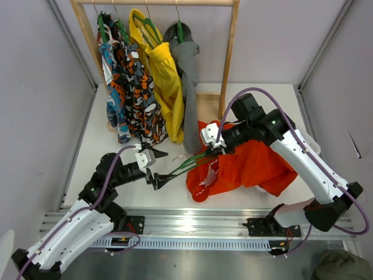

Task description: Remove the shorts from the hanger

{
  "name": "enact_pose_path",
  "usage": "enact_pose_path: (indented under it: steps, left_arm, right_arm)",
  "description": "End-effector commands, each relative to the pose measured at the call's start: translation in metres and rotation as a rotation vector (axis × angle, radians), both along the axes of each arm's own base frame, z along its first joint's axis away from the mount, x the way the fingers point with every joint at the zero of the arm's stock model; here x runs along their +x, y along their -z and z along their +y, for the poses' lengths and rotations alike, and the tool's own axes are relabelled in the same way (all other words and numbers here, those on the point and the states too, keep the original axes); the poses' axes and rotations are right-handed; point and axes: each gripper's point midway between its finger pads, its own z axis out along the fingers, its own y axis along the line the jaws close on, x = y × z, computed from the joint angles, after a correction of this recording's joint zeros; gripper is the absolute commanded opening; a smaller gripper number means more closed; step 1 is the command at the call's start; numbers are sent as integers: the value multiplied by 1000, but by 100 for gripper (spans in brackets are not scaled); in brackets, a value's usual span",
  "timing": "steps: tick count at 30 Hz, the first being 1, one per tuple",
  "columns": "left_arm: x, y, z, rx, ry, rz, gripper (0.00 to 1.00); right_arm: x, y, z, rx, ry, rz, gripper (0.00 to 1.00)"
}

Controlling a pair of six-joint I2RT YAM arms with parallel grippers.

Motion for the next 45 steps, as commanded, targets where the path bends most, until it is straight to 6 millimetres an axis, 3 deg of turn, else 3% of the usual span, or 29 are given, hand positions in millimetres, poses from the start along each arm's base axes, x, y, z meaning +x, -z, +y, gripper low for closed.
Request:
enact_pose_path:
  steps: [1, 4, 7, 10, 11, 13, 14, 17, 18, 20, 21, 24, 27, 31, 32, 34, 35, 41, 42, 43, 45]
  left_arm:
    - [-12, -8, -17, -26, 125, -76, 89]
    - [-11, -4, -24, -13, 128, -61, 80]
    - [-8, -1, -29, 4, 122, -30, 64]
    - [-1, -1, -28, 17, 86, -11, 33]
    - [1, 0, -26, 21, 68, -8, 15]
    - [2, -3, -23, 15, 51, -14, 0]
    - [3, -5, -21, 8, 28, -7, 0]
    - [3, -11, -15, -37, -20, 38, 0]
    - [4, -12, -13, -54, -50, 79, 0]
    - [2, -19, -9, -92, -81, 120, 0]
    - [3, -18, -6, -115, -120, 178, 0]
    - [3, -23, -3, -183, -173, 283, 0]
    - [2, -22, -4, -242, -204, 389, 0]
    - [-5, -29, -14, -321, -165, 498, 0]
    - [-5, -29, -17, -332, -150, 520, 0]
    - [-9, -31, -23, -365, -118, 570, 0]
    - [-10, -41, -27, -400, -86, 561, 0]
    - [-13, -57, -36, -476, -35, 638, 0]
    - [-12, -59, -37, -485, -31, 636, 0]
    - [-12, -59, -37, -487, -32, 640, 0]
    - [-12, -58, -38, -490, -30, 652, 0]
  right_arm:
    - [-8, -31, 13, 96, -77, -45, 0]
    - [-12, -35, 18, 114, -93, -18, 0]
    - [-15, -37, 23, 124, -106, 14, 0]
    - [-15, -36, 24, 124, -98, 32, 0]
    - [-14, -34, 24, 119, -90, 39, 0]
    - [-9, -33, 24, 109, -57, 45, 0]
    - [-8, -32, 23, 104, -40, 49, 0]
    - [4, -41, 20, 131, 60, 67, 13]
    - [12, -46, 20, 157, 95, 60, 26]
    - [27, -56, 11, 180, 226, 135, 41]
    - [33, -69, 7, 222, 269, 122, 58]
    - [50, -91, -13, 278, 455, 185, 74]
    - [55, -96, -26, 278, 576, 205, 77]
    - [52, -80, -39, 245, 672, 226, 76]
    - [52, -64, -39, 215, 688, 253, 76]
    - [50, -50, -38, 191, 711, 264, 75]
    - [50, -34, -38, 165, 725, 287, 75]
    - [78, -15, -30, 211, 916, 289, 74]
    - [78, -14, -28, 211, 914, 296, 77]
    - [78, -15, -24, 228, 918, 314, 99]
    - [78, -15, -15, 235, 908, 326, 100]
